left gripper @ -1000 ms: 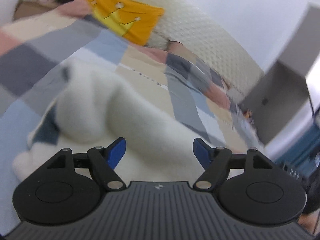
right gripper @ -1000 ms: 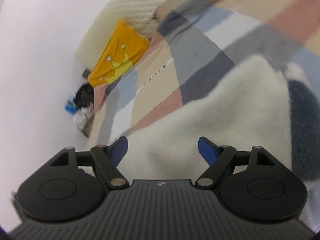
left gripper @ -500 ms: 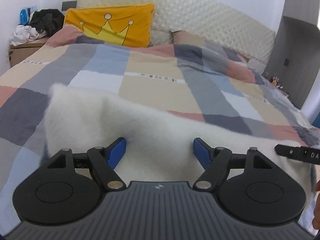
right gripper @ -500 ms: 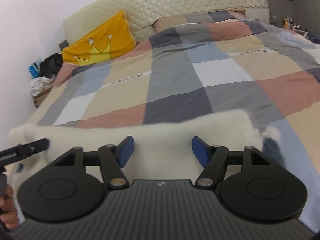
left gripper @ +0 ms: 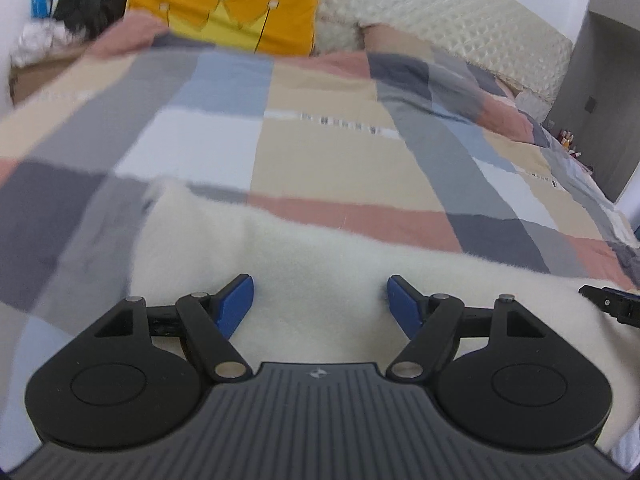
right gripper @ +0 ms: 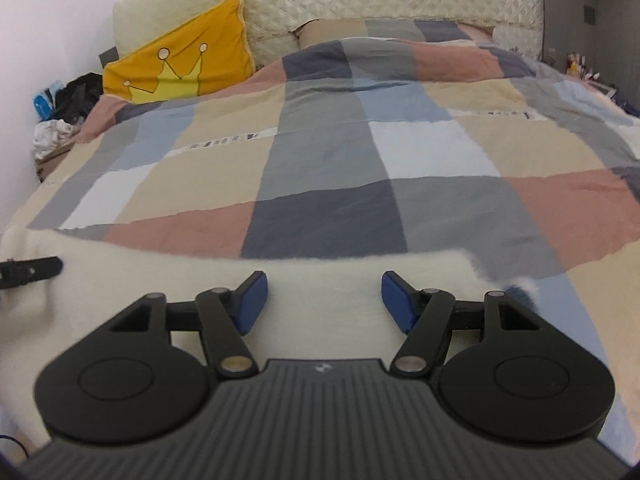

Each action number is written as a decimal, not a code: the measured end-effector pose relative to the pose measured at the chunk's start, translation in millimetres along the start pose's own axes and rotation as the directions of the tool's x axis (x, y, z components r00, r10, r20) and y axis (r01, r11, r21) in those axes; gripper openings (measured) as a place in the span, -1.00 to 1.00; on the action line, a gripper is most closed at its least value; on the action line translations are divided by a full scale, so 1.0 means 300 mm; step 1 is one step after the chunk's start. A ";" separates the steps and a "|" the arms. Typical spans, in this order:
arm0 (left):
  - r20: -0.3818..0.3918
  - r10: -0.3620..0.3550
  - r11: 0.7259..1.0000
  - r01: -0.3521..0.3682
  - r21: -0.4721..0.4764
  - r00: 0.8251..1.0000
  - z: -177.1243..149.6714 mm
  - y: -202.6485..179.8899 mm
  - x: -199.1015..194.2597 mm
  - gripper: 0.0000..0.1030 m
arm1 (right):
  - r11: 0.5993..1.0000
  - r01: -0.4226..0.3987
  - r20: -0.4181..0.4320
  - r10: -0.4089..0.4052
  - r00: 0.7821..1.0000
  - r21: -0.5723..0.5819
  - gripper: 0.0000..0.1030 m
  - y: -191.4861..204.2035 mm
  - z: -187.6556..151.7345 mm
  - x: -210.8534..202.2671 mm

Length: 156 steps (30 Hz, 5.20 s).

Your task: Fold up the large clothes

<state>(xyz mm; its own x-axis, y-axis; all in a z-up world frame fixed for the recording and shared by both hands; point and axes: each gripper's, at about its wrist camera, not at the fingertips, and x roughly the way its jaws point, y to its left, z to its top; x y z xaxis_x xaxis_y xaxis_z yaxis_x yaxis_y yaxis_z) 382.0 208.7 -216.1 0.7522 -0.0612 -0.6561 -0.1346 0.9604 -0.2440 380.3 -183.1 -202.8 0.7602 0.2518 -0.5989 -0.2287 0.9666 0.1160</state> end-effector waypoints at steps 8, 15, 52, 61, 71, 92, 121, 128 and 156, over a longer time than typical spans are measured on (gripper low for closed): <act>-0.063 -0.064 0.994 0.058 -0.096 0.996 -0.018 0.080 0.092 0.52 | 0.995 -0.035 -0.053 0.040 0.998 0.089 0.27 -0.051 -0.045 0.101; -0.039 -0.064 0.993 0.059 -0.105 0.997 -0.022 0.070 0.056 0.50 | 0.994 -0.026 -0.029 0.029 0.999 0.105 0.27 -0.042 -0.050 0.075; -0.019 -0.216 0.946 0.205 -0.251 0.976 -0.441 -0.148 -0.420 0.56 | 0.883 -0.280 0.039 0.287 0.957 0.375 0.57 0.075 -0.268 -0.355; -0.028 -0.285 0.840 0.235 -0.490 0.958 -0.488 -0.048 -0.355 0.68 | 0.658 -0.367 -0.031 0.510 0.860 0.658 0.64 0.098 -0.375 -0.207; 0.059 -0.322 0.584 0.247 -0.773 0.945 -0.533 0.142 -0.266 0.71 | 0.516 -0.300 0.015 0.485 0.874 0.802 0.65 0.029 -0.427 -0.080; 0.212 -0.199 0.421 0.279 -0.863 0.957 -0.542 0.312 -0.229 0.69 | 0.289 -0.215 0.118 0.318 0.941 0.933 0.62 -0.156 -0.500 -0.106; 0.181 -0.172 0.655 0.250 -0.713 0.968 -0.355 0.235 -0.279 -0.17 | 0.510 -0.290 0.193 0.236 0.952 0.810 -0.26 -0.165 -0.381 -0.227; 0.162 -0.265 0.693 0.304 -0.654 0.951 -0.233 0.112 -0.308 -0.19 | 0.540 -0.309 0.238 0.199 0.951 0.783 -0.27 -0.242 -0.310 -0.342; -0.017 -0.468 0.818 0.426 -0.385 0.884 0.383 -0.895 0.351 -0.18 | 0.527 -0.294 0.360 -0.024 0.933 0.797 -0.26 -1.080 0.203 -0.178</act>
<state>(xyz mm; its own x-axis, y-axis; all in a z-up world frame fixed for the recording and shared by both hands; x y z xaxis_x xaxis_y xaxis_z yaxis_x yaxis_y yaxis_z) 571.5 -24.3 -137.6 0.7169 -0.5081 -0.4774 -0.0380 0.6552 -0.7545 450.8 -506.8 -160.1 0.9334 0.2293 -0.2762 0.1407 0.4744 0.8690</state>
